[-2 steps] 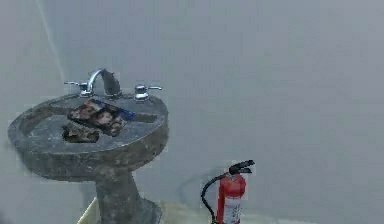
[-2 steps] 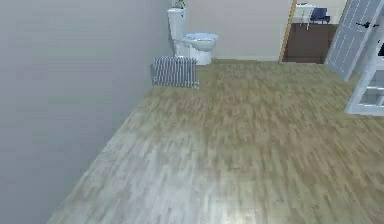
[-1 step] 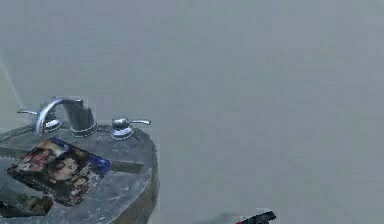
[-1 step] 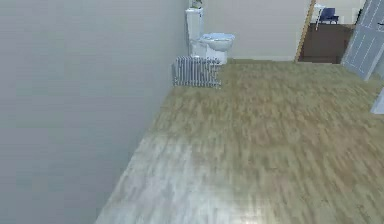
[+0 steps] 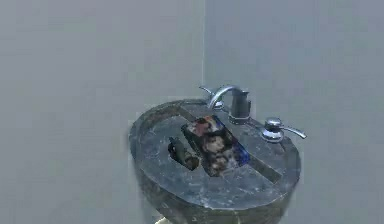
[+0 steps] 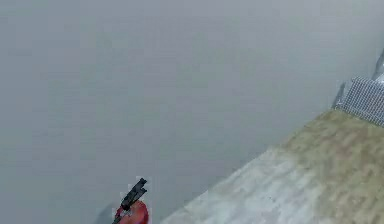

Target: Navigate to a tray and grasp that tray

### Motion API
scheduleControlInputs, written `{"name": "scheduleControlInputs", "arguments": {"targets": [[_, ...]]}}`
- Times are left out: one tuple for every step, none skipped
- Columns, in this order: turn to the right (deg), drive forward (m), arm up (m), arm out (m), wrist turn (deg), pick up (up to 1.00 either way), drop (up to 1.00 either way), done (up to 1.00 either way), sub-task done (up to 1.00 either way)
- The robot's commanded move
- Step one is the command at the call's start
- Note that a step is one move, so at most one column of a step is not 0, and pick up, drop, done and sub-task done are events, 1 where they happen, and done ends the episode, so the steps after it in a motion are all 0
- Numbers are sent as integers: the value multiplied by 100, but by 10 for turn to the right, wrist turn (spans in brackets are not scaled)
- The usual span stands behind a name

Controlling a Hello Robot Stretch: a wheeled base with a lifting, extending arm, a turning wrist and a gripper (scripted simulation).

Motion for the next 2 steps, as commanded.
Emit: {"name": "scheduleControlInputs", "arguments": {"targets": [[-450,0,0,0,0,0,0,0,0],[-360,0,0,0,0,0,0,0,0]]}}
